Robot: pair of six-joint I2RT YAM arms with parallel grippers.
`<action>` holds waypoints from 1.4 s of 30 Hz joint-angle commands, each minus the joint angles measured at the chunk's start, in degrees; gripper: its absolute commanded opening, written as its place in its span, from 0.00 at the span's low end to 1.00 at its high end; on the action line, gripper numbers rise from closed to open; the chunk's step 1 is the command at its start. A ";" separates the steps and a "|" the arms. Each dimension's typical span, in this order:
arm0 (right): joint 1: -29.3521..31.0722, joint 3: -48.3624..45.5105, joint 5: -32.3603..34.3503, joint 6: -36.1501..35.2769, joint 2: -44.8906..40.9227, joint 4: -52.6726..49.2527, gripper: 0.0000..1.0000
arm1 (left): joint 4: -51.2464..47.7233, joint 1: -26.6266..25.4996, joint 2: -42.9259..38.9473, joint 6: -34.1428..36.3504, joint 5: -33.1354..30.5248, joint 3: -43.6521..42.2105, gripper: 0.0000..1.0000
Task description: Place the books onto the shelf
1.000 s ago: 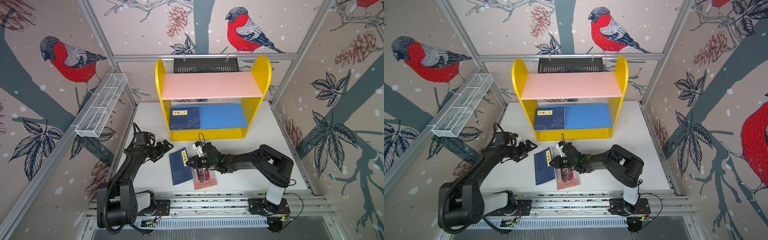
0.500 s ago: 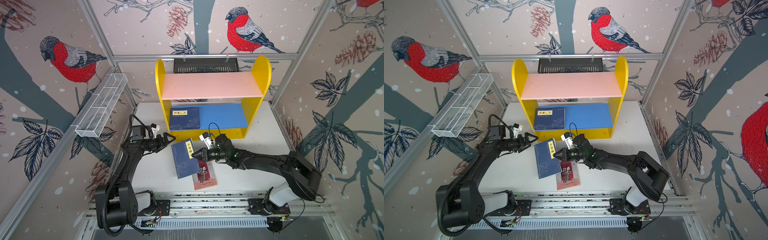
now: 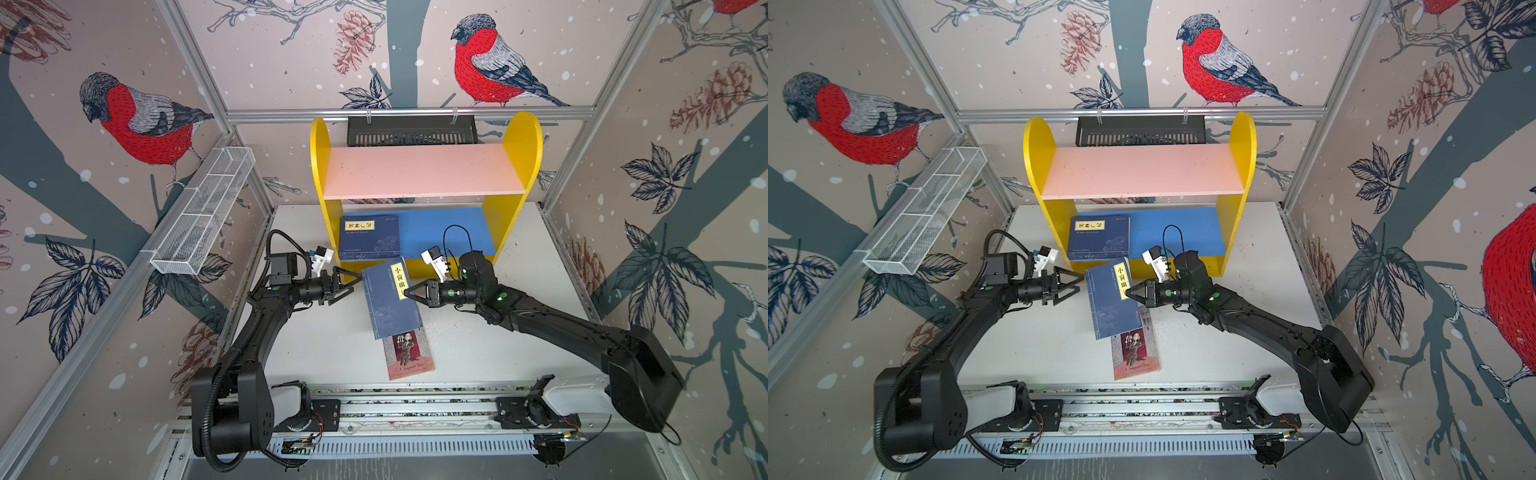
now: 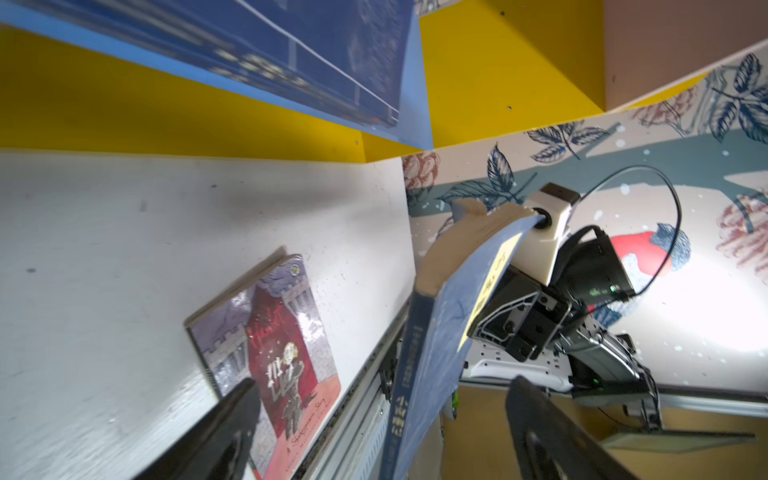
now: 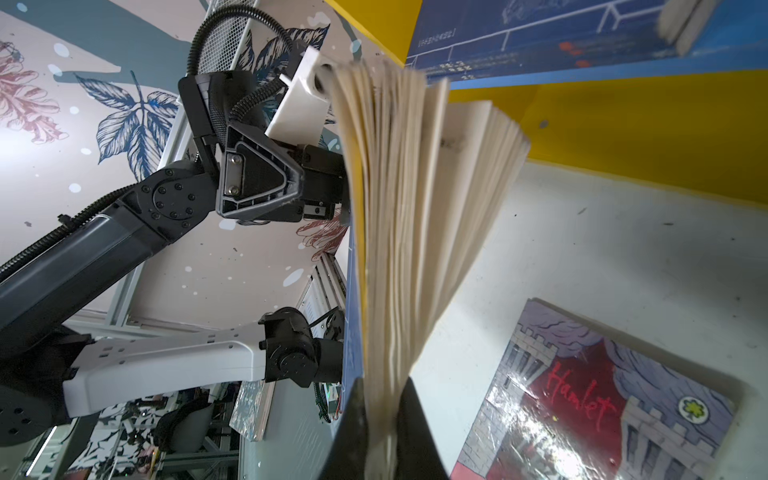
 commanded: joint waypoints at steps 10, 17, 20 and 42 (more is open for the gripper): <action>-0.27 4.76 -11.35 -1.54 3.12 4.57 0.00 | 0.12 -4.19 -0.54 6.18 7.41 1.47 0.81; -0.32 6.87 -13.86 -3.55 4.67 1.74 0.00 | -3.88 -6.38 -0.14 10.59 12.27 4.08 0.36; -0.35 7.83 -13.54 -4.23 5.28 0.09 0.01 | -4.58 -6.34 -0.19 10.60 12.41 4.21 0.07; 3.35 -19.73 20.71 12.58 -22.30 19.86 0.70 | 27.03 -5.97 -6.19 -30.17 -1.82 2.67 0.00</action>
